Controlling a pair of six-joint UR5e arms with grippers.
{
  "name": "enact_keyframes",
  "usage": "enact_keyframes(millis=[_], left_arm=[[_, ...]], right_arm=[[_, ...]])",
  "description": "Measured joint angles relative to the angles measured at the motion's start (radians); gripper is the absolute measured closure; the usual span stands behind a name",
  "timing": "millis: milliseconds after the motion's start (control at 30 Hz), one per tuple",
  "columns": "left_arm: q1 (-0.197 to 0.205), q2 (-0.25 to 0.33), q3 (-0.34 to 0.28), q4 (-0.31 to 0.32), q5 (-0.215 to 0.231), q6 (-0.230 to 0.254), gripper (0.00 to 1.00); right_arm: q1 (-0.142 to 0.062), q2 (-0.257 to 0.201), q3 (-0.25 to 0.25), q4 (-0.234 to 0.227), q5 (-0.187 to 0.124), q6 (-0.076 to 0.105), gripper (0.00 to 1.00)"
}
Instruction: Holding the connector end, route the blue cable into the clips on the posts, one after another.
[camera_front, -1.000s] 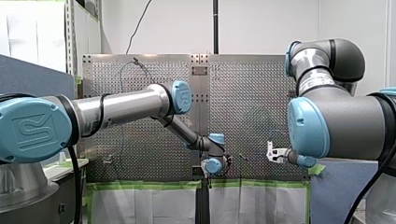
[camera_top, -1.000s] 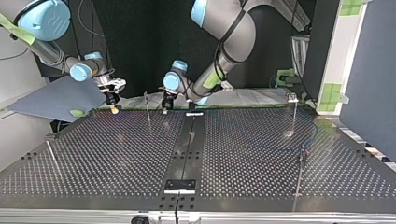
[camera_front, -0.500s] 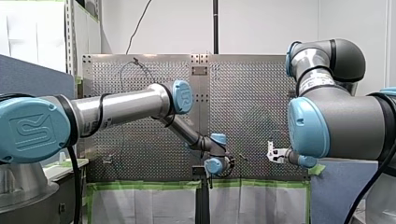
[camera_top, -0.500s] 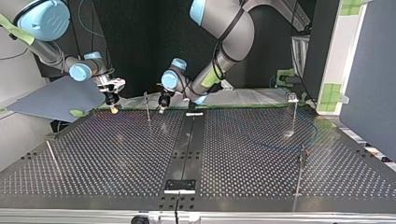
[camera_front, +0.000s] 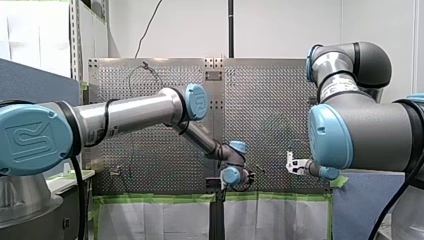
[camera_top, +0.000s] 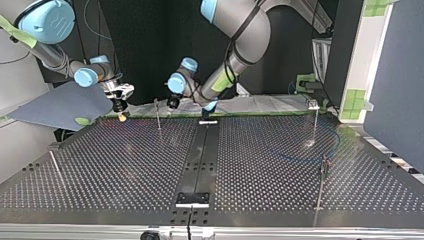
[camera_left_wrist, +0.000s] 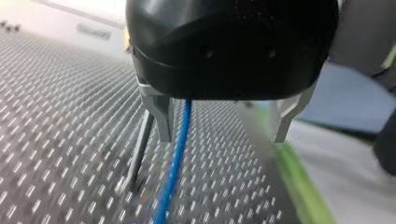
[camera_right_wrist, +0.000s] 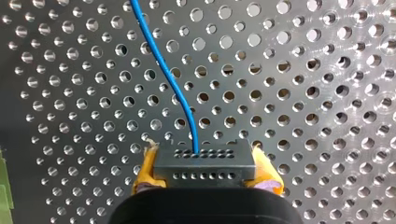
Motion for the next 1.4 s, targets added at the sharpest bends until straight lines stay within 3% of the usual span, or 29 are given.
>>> enact_keyframes(millis=[133,400,633,900,1400], left_arm=[[-0.005,0.026,-0.025,-0.031,0.021,0.036,0.02],[-0.015,0.104,-0.106,-0.023,0.014,0.093,0.02],[-0.026,0.123,-0.171,-0.013,0.017,0.122,0.02],[-0.049,0.123,-0.239,-0.010,0.015,0.126,0.02],[-0.082,0.173,-0.248,0.045,-0.019,0.061,0.02]], right_arm=[[0.000,0.001,0.000,0.001,0.000,0.000,1.00],[0.000,0.001,0.000,0.007,0.000,-0.001,1.00],[0.000,0.001,0.000,0.018,0.000,-0.005,1.00],[0.000,0.002,0.000,0.020,0.000,-0.003,1.00],[0.000,0.004,0.000,0.019,0.000,0.002,1.00]])
